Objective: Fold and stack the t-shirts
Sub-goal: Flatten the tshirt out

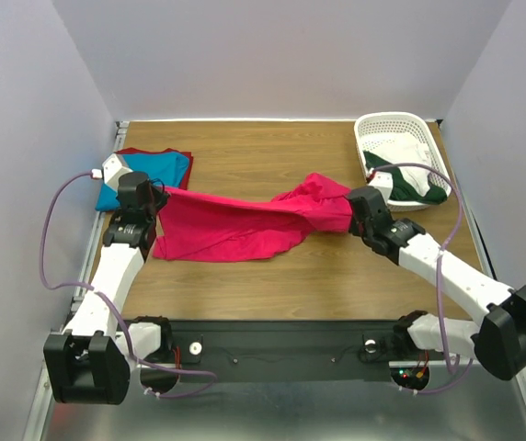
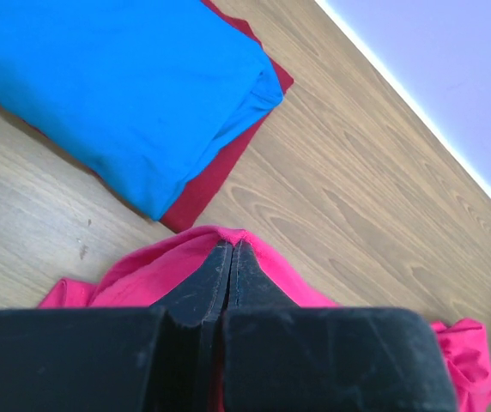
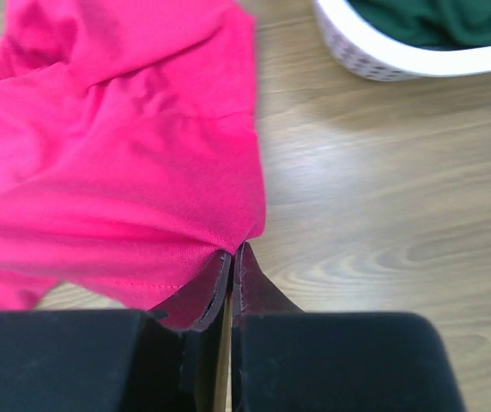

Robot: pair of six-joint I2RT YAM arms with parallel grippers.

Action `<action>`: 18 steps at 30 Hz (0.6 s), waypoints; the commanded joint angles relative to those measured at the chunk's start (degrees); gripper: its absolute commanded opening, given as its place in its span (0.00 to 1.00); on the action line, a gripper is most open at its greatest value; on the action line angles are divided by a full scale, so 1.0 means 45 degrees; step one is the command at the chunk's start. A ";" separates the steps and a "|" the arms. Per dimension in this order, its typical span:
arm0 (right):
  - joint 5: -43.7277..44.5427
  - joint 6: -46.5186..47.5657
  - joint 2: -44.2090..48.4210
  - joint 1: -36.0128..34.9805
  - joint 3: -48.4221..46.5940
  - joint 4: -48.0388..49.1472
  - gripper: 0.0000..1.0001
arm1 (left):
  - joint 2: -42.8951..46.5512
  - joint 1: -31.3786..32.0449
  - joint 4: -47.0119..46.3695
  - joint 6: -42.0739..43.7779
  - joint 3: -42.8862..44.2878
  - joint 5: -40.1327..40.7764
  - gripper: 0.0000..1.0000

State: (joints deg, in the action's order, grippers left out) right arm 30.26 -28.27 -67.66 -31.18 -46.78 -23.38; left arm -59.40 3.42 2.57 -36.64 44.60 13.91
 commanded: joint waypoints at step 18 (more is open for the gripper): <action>0.2066 0.3820 -0.1761 -0.0063 -0.9834 -0.0431 0.00 | 0.0210 -0.0213 -0.0141 0.2243 0.6122 -0.2445 0.00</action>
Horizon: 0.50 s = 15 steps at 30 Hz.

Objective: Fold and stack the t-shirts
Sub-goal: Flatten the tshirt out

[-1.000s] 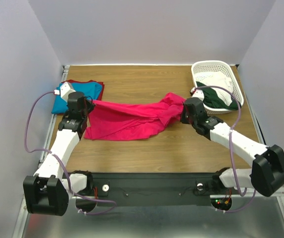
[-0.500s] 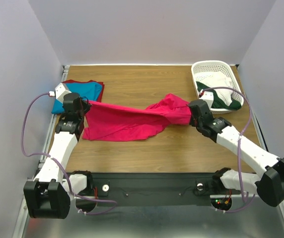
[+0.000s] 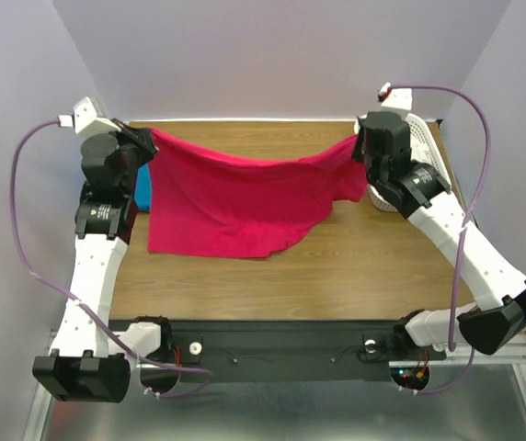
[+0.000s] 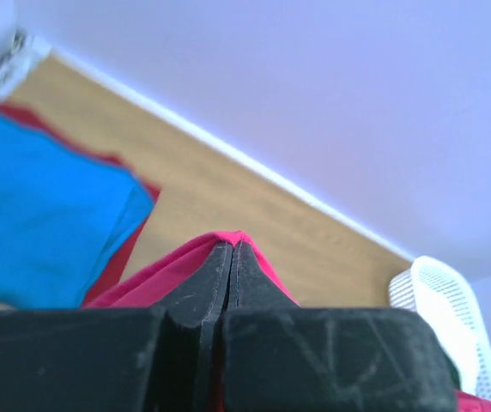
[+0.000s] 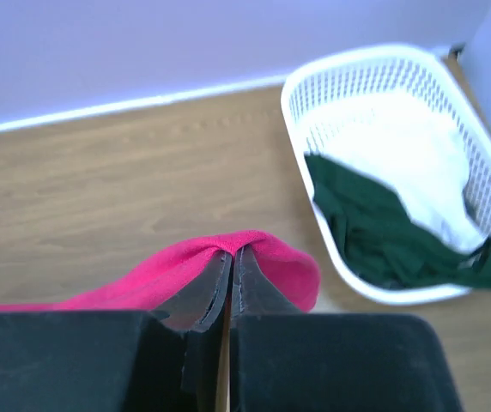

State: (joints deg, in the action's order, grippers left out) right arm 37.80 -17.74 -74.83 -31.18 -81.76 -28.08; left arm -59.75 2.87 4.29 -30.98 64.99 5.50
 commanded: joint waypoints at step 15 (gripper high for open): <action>-0.3320 0.3336 0.2076 -0.0044 -0.5346 0.0966 0.00 | 0.2553 -0.0092 0.0938 0.2158 0.4852 -0.3506 0.00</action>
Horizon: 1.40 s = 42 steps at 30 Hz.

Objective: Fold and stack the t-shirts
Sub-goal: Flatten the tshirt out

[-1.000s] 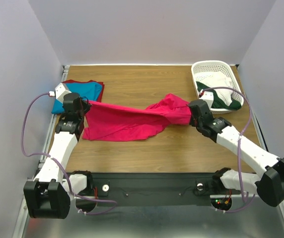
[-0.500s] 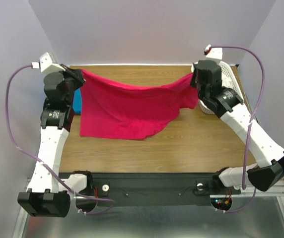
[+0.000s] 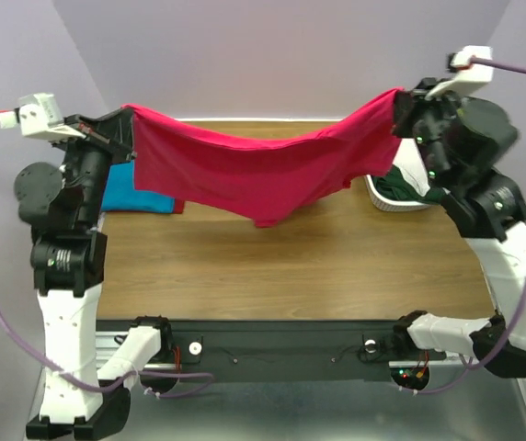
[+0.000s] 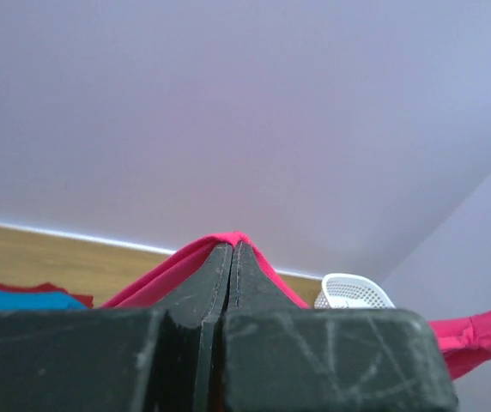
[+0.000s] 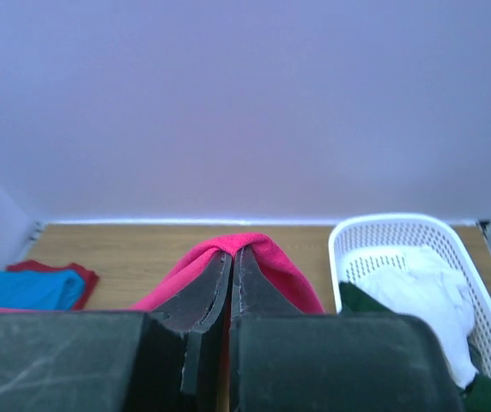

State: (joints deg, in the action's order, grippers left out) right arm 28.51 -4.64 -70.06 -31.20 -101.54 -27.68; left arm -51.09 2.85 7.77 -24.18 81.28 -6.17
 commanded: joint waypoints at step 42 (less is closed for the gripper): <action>0.0131 0.2282 -0.3825 -0.0020 -0.3705 0.2675 0.00 | -0.3413 -0.0087 -0.1239 0.0491 0.1176 -0.1225 0.00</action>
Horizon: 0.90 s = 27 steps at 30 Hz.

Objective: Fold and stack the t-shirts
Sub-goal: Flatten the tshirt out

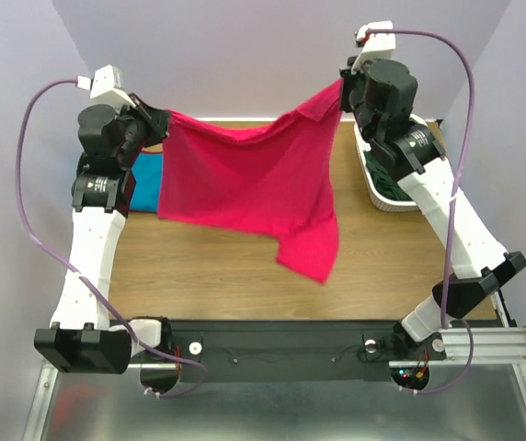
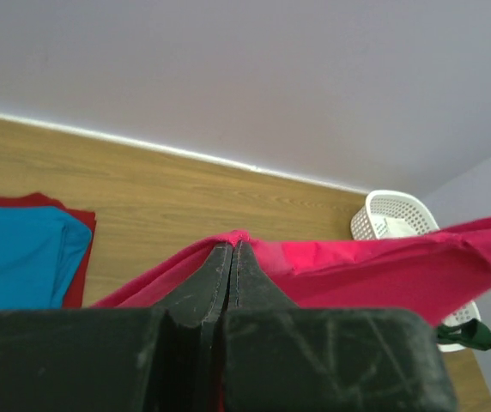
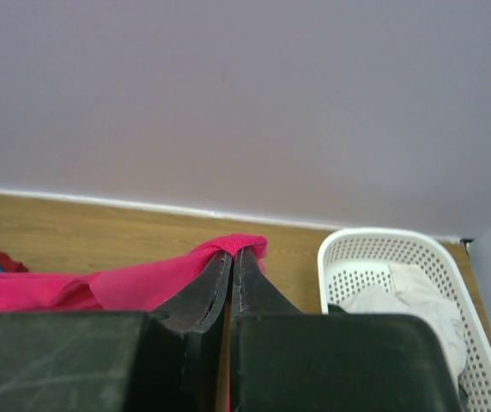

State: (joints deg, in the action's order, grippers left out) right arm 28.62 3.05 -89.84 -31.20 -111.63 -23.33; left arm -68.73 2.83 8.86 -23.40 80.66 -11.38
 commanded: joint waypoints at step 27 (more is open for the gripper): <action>-0.3763 -0.1966 0.7289 -0.0039 -0.0720 -0.0283 0.00 | 0.6328 -0.0082 0.2697 0.0825 0.1919 -0.0830 0.00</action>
State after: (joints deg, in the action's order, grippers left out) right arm 12.80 -4.40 -58.63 -31.20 -112.71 -24.27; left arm -40.10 2.83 18.00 -20.01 89.10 -13.34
